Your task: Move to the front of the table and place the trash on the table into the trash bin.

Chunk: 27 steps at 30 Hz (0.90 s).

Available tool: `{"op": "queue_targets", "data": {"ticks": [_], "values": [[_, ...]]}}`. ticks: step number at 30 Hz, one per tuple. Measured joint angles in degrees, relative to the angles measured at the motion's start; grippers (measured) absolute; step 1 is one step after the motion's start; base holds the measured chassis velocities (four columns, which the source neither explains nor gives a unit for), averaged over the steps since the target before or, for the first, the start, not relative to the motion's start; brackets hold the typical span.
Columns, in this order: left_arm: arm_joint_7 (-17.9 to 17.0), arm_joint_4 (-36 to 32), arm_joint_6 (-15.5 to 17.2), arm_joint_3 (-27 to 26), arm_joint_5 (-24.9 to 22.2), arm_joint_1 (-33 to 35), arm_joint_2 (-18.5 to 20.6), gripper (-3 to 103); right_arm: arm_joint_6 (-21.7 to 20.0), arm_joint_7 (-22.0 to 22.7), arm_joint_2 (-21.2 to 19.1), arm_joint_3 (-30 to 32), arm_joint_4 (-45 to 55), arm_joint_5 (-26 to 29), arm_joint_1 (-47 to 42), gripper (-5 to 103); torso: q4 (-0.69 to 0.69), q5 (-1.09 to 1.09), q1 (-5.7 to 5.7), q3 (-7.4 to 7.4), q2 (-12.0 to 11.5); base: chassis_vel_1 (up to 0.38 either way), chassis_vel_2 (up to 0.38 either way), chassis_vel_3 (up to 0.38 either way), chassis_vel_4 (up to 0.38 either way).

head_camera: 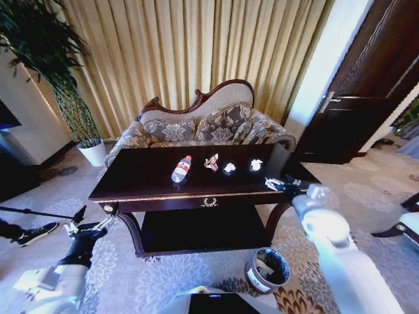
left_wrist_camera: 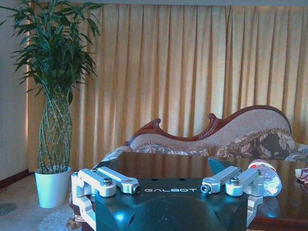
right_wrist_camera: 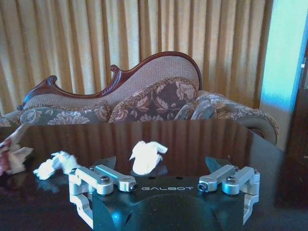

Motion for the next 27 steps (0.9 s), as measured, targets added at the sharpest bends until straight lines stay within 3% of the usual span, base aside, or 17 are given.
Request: {"op": "queue_targets", "data": {"ticks": [7, 15, 27], "values": [[-0.6, 0.0, 2.8, 0.8, 0.9, -1.1, -1.5, 100, -0.6, 2.5, -1.1, -9.1, -9.9, 1.7, 12.8, 100, 0.03, 0.00, 0.00, 0.00, 0.0, 0.000, 0.000, 0.000, 0.000], [-1.2, 0.0, 4.8, 0.8, 1.9, -1.5, -2.0, 100, -1.7, 3.4, 1.4, -19.0, -23.0, 1.7, 25.7, 100, 0.01, -0.01, 0.00, 0.00, 0.0, 0.000, 0.000, 0.000, 0.000], [-1.2, 0.0, 5.6, 0.6, 1.8, -1.6, -1.6, 100, -3.8, 4.2, 4.2, -21.8, -30.1, -3.0, 30.4, 100, 0.01, -0.01, -0.01, -0.01, 0.0, 0.000, 0.000, 0.000, 0.000]]}}
